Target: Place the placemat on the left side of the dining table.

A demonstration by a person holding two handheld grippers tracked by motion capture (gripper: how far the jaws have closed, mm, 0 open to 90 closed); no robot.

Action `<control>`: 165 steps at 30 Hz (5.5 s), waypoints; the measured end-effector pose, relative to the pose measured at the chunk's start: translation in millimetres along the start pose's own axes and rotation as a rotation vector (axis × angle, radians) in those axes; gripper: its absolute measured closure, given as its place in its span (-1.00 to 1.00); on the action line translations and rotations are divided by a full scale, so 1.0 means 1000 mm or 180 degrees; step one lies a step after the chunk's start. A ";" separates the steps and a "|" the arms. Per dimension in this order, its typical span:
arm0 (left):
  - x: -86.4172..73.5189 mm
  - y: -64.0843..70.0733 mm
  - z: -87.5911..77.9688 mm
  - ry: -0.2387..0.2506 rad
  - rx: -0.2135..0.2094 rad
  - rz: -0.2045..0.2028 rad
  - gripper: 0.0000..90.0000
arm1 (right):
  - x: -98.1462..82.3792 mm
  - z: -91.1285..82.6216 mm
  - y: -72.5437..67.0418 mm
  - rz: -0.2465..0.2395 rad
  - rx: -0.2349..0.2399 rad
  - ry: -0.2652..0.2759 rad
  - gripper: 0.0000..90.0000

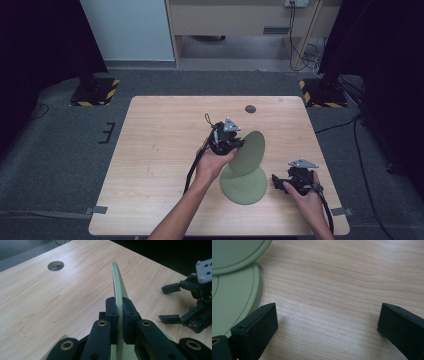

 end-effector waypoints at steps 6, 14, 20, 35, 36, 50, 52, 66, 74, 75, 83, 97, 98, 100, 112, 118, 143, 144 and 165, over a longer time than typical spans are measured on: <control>0.009 0.000 -0.002 0.0020 -0.0009 0.0022 0.90 | 0.000 0.000 0.000 -0.0001 0.0002 -0.0002 -0.93; 0.020 -0.004 -0.004 0.0050 0.0068 0.0015 0.90 | 0.000 0.000 0.000 -0.0007 -0.0002 -0.0004 -0.94; 0.029 -0.009 -0.006 0.0085 0.0116 -0.0028 0.90 | 0.000 0.000 0.000 -0.0007 -0.0004 -0.0004 -0.94; 0.034 -0.020 -0.009 0.0086 0.0229 -0.0103 0.90 | 0.000 0.000 0.000 -0.0011 -0.0007 -0.0005 -0.94; 0.034 -0.021 -0.010 0.0088 0.0237 -0.0108 0.90 | 0.000 0.000 0.000 -0.0013 -0.0007 -0.0004 -0.94; 0.030 -0.032 -0.019 0.0076 0.0323 -0.0164 0.90 | 0.000 0.000 0.000 -0.0009 -0.0010 -0.0005 -0.94; 0.029 -0.033 -0.020 0.0083 0.0329 -0.0169 0.90 | 0.000 0.000 0.000 -0.0005 -0.0011 -0.0006 -0.94; 0.013 -0.052 -0.039 0.0117 0.0429 -0.0266 0.90 | 0.000 0.000 0.000 -0.0004 -0.0010 -0.0006 -0.94; -0.001 -0.065 -0.052 0.0116 0.0506 -0.0343 0.90 | 0.000 0.000 0.000 -0.0003 -0.0009 -0.0007 -0.94; -0.002 -0.067 -0.053 0.0118 0.0513 -0.0353 0.90 | 0.000 0.000 0.000 -0.0003 -0.0010 -0.0007 -0.94; -0.013 -0.076 -0.063 0.0109 0.0576 -0.0401 0.90 | 0.000 0.000 0.000 -0.0003 -0.0009 -0.0007 -0.94; -0.025 -0.089 -0.078 0.0158 0.0641 -0.0497 0.90 | 0.000 0.000 0.000 -0.0002 -0.0018 -0.0005 -0.94; -0.027 -0.090 -0.079 0.0155 0.0643 -0.0503 0.90 | 0.000 0.000 0.000 -0.0002 -0.0018 -0.0005 -0.94; -0.029 -0.091 -0.080 0.0150 0.0650 -0.0507 0.90 | 0.000 0.000 0.000 -0.0002 -0.0018 -0.0005 -0.94; -0.045 -0.104 -0.094 0.0150 0.0720 -0.0579 0.90 | 0.000 0.000 0.000 0.0002 -0.0020 -0.0005 -0.94; -0.053 -0.109 -0.099 0.0149 0.0749 -0.0617 0.90 | 0.000 0.000 0.000 0.0001 -0.0021 -0.0005 -0.94; -0.077 -0.120 -0.110 0.0154 0.0803 -0.0744 0.90 | 0.000 0.000 -0.001 0.0009 -0.0024 -0.0005 -0.94; -0.079 -0.120 -0.110 0.0152 0.0801 -0.0753 0.90 | 0.000 0.000 -0.001 0.0009 -0.0024 -0.0005 -0.94; -0.093 -0.121 -0.113 0.0134 0.0807 -0.0798 0.90 | 0.000 0.000 -0.001 0.0012 -0.0026 -0.0005 -0.95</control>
Point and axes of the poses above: each handheld gripper's, and its own axes: z roughly forward along the jaws, x roughly out of its top, y roughly to its right, the point moved 5 cm from there along z, roughly forward along the jaws, and after that the axes turned 10 degrees about z, right-handed, at the moved point
